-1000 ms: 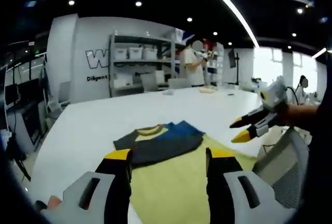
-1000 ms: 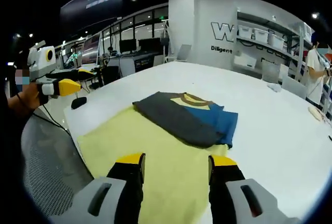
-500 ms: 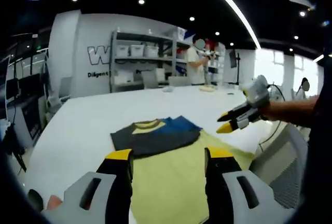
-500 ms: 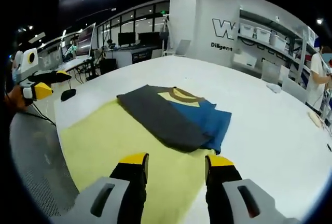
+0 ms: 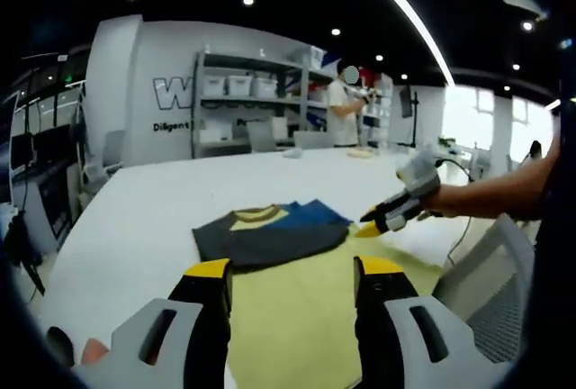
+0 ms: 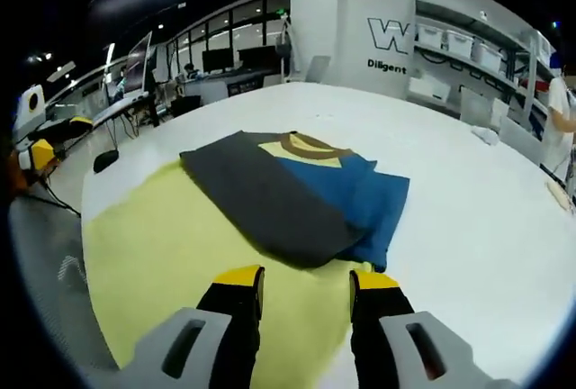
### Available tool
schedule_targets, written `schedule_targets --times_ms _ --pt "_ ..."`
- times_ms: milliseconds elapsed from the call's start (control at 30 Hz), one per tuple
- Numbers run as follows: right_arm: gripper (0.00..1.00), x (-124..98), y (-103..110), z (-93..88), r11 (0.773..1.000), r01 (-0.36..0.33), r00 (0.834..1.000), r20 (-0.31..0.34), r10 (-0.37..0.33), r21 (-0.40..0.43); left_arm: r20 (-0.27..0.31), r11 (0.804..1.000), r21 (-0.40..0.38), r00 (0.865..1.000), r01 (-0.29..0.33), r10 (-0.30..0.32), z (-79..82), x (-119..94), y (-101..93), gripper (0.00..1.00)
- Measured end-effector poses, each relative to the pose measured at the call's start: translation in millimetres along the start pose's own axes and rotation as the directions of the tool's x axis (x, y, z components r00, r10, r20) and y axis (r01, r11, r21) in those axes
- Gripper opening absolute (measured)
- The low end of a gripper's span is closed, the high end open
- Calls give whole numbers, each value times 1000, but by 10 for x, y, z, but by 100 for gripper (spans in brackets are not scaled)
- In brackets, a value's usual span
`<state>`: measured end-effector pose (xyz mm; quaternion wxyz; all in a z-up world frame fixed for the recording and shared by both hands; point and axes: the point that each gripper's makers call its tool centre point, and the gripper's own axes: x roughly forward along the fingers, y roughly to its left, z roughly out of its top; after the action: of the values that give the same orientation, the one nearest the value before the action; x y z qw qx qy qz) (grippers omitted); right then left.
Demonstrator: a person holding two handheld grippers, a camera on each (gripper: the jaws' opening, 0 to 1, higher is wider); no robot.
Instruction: Fold the garment on the visible template until the final outline fits inside the template.
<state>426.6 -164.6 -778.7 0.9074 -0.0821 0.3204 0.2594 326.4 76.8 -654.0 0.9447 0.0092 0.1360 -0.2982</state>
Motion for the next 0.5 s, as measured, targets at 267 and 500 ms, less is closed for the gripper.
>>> schedule_targets --times_ms 267,500 --pt "32 186 -48 -69 999 -22 1000 -5 22 32 -10 1000 -4 1000 9 -9 -24 2 -6 50" --pt "28 228 -26 -41 997 -49 999 15 48 56 -16 1000 -15 1000 13 -13 -36 4 -4 48"
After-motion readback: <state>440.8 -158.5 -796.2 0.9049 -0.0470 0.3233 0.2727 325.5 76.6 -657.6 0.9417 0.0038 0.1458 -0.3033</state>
